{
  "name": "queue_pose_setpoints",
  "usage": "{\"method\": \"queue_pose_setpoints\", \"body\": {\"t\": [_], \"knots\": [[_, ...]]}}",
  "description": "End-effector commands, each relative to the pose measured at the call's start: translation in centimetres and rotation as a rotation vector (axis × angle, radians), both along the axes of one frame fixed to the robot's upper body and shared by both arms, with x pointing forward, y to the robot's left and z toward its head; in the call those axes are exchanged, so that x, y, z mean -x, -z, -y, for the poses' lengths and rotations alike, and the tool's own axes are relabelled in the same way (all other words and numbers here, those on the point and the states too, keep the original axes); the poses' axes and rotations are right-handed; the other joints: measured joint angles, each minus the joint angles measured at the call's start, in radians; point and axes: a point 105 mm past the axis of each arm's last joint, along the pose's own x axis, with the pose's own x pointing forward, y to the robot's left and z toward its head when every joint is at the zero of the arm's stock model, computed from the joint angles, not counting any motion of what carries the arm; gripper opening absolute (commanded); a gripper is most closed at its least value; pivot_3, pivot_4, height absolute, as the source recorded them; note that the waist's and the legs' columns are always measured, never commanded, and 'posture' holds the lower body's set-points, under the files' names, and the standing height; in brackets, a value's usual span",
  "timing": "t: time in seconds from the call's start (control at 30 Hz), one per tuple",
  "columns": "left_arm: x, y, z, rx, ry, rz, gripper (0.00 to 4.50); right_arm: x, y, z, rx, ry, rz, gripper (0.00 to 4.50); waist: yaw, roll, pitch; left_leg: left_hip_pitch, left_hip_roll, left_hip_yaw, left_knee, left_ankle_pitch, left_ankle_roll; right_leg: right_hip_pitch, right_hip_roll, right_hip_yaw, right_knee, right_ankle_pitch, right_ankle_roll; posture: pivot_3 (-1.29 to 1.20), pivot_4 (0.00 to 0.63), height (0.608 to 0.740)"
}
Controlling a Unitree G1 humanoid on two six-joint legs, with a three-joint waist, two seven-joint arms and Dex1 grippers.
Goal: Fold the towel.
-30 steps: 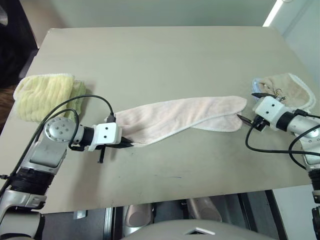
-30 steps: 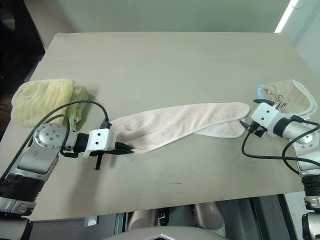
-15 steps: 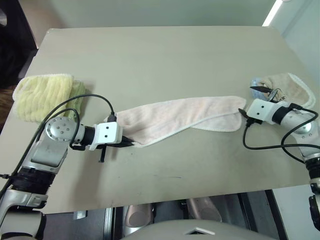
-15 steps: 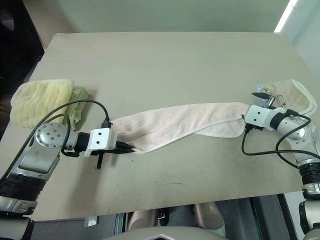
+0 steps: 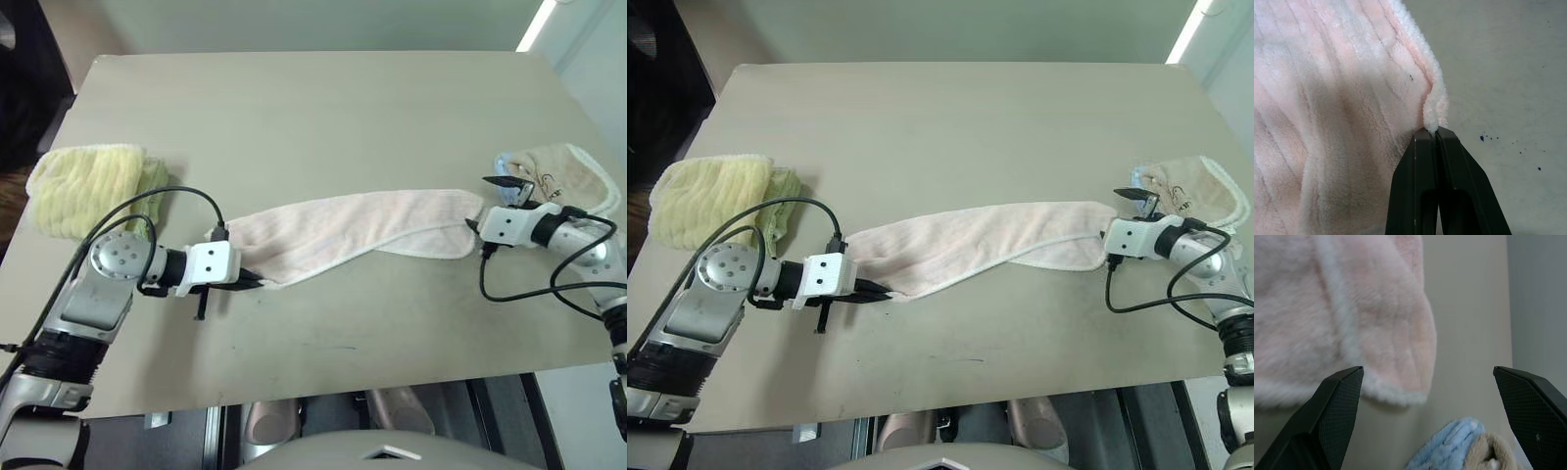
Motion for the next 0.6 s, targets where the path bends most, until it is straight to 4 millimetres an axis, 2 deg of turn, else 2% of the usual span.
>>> {"method": "queue_pose_setpoints", "body": {"t": [0.03, 0.17, 0.6], "knots": [[-0.1, -0.8, 0.0, 0.0, 0.003, 0.036, 0.04, 0.3, -1.6, 0.0, -0.003, -0.027, 0.04, 4.5, 0.0, 0.0, 0.0, 0.0, 0.0, 0.0, 0.0, 0.0, 0.0, 0.0, 0.0, 0.0, 0.0, 0.0, 0.0, 0.0, 0.15, 0.739], [-0.2, -0.7, 0.1, 0.001, 0.006, 0.037, 0.04, 0.3, -1.6, 0.2, 0.002, -0.012, 0.053, 4.5, 0.0, 0.0, 0.0, 0.0, 0.0, 0.0, 0.0, 0.0, 0.0, 0.0, 0.0, 0.0, 0.0, 0.0, 0.0, 0.0, 0.15, 0.739], [-0.4, -1.0, 0.6, 0.006, 0.019, 0.049, 0.04, -2.2, -0.9, -0.4, 0.033, 0.014, 0.127, 4.5, -0.001, 0.0, 0.0, 0.0, 0.0, 0.0, 0.0, 0.0, 0.0, 0.0, 0.0, 0.0, 0.0, 0.001, 0.0, 0.0, 0.15, 0.739]]}}
